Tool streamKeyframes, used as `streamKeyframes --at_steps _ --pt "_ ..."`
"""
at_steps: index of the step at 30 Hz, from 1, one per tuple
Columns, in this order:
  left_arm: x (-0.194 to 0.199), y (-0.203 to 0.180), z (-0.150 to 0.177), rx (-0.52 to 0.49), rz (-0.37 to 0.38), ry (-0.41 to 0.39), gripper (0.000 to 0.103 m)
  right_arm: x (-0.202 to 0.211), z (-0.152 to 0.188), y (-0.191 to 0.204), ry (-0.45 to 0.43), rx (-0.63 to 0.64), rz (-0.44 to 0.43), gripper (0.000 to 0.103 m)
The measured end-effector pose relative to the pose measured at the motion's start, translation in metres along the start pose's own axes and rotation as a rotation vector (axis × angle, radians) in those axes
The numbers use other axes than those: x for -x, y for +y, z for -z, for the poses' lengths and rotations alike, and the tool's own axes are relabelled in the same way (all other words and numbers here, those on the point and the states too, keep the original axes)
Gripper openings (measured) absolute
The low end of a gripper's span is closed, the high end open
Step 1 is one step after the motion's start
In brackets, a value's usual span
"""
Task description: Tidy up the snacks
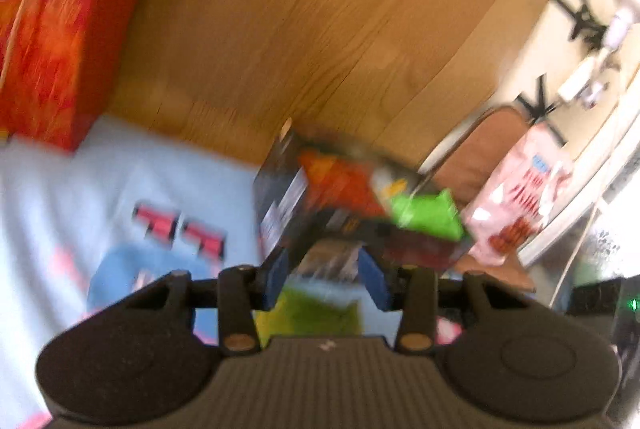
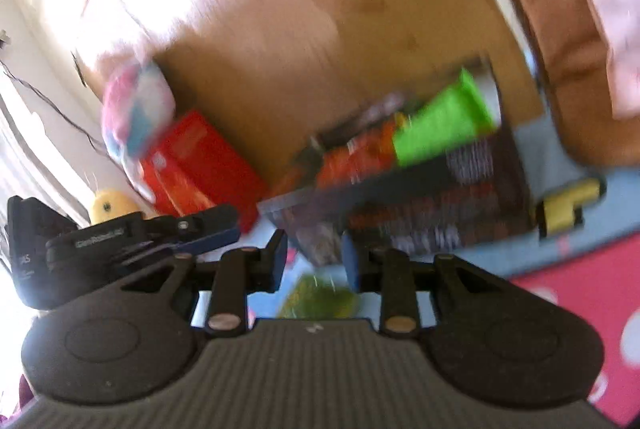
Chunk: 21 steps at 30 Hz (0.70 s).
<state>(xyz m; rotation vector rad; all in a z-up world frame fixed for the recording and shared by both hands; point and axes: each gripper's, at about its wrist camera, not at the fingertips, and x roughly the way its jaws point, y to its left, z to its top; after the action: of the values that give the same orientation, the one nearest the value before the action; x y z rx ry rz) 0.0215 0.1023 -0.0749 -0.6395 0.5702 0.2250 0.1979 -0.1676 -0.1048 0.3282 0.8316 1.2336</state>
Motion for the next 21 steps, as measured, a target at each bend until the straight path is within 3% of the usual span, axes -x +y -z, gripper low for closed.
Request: streamKeyframes --at_steps 4,6,8,10,11,13,21 --pt "-0.015 0.025 0.021 0.095 -0.01 0.078 0.037 -0.026 0.008 -0.011 0.091 -0.044 0.052 0.034" --pt "-0.014 0.022 0.031 0.077 -0.013 0.043 0.037 -0.038 0.015 -0.013 0.148 -0.064 0.065 0.033" --pt "-0.015 0.009 0.036 0.005 -0.028 0.053 0.037 -0.04 0.021 -0.01 0.149 -0.06 0.029 0.032" --pt "-0.017 -0.002 0.044 -0.008 0.011 0.077 0.037 -0.037 0.024 -0.003 0.155 -0.027 0.05 0.029" --pt "-0.016 -0.009 0.049 -0.041 -0.008 0.077 0.037 -0.036 0.026 -0.001 0.165 -0.027 0.047 0.02" --pt "-0.015 -0.016 0.058 -0.078 -0.019 0.076 0.037 -0.033 0.032 -0.002 0.178 -0.076 0.027 0.019" --pt "0.013 -0.031 0.103 -0.065 0.065 0.132 0.037 0.013 0.072 0.008 0.14 -0.145 0.031 0.017"
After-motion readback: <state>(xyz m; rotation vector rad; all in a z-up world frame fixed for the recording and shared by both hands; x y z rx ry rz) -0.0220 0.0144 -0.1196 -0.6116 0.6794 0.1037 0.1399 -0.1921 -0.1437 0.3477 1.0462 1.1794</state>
